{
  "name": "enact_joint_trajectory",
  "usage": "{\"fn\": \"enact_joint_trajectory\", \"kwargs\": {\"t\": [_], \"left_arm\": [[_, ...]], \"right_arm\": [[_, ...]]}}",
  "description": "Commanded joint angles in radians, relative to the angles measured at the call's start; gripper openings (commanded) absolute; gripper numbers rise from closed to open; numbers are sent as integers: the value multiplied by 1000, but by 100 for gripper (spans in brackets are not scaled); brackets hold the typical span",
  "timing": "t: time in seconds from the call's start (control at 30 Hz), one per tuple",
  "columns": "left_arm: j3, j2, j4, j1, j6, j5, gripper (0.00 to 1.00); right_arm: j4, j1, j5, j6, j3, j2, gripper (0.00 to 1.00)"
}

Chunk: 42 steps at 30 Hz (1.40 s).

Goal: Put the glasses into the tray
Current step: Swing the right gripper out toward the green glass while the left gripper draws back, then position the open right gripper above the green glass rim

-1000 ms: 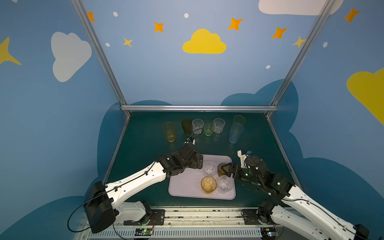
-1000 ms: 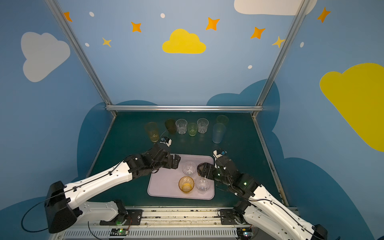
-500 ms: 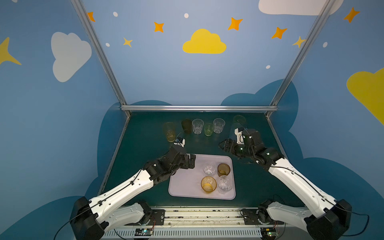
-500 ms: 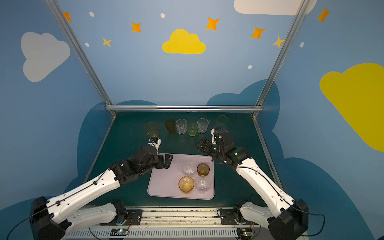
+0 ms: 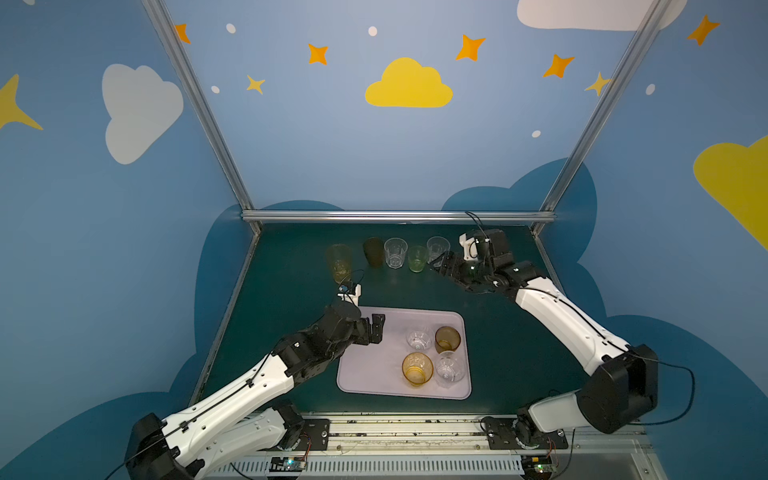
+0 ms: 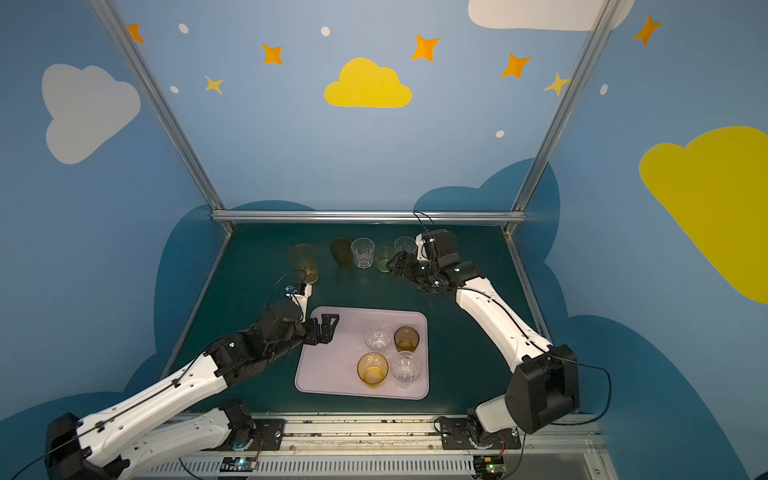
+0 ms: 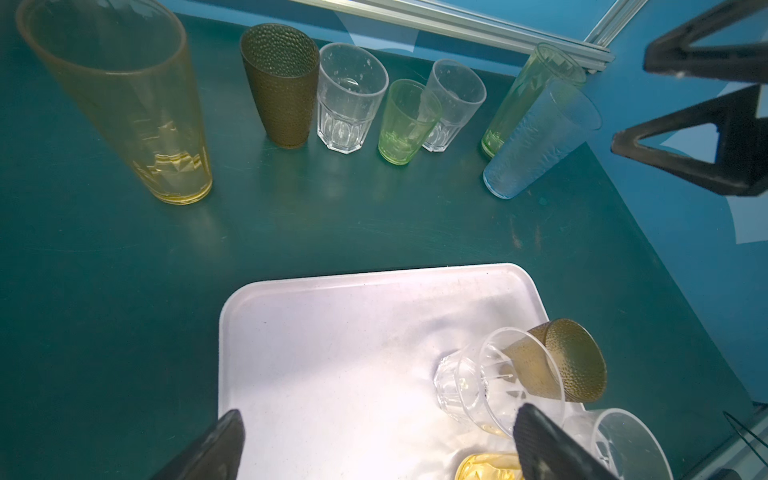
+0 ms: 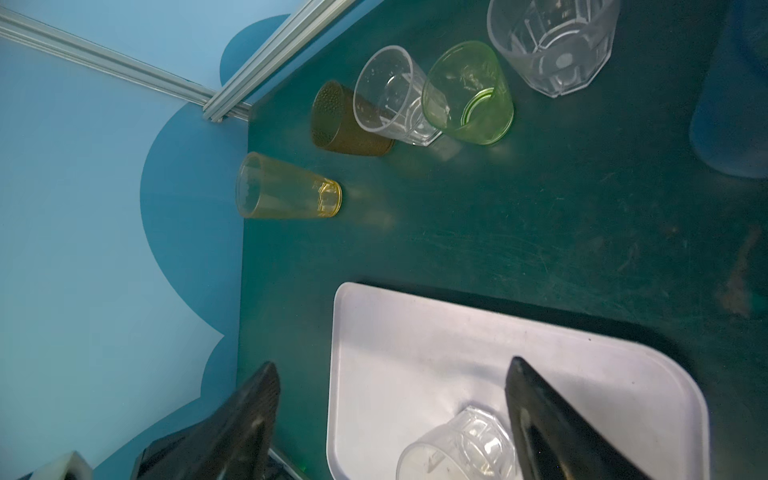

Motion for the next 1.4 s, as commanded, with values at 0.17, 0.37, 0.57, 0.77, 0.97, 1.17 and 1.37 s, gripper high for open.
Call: {"fn": "enact_joint_trajectory", "kwargs": {"t": [0.17, 0.37, 0.57, 0.77, 0.97, 1.17, 1.37], "left_arm": [[-31, -49, 24, 15, -3, -67, 100], [-67, -74, 40, 25, -19, -71, 100], [-73, -71, 43, 30, -23, -59, 100], [-77, -63, 53, 32, -26, -54, 100], [-90, -64, 76, 35, -38, -37, 100], [-121, -92, 127, 36, 2, 14, 100], [-141, -98, 162, 36, 34, 47, 100]], "right_arm": [[5, -22, 15, -27, 145, 156, 81], [-30, -27, 42, -36, 249, 275, 74], [-49, -28, 61, -36, 317, 369, 63], [-98, -24, 127, -35, 368, 429, 56], [-127, -24, 166, -32, 417, 482, 50], [-147, -19, 176, -25, 472, 548, 44], [-145, -16, 161, -9, 516, 606, 38]]}}
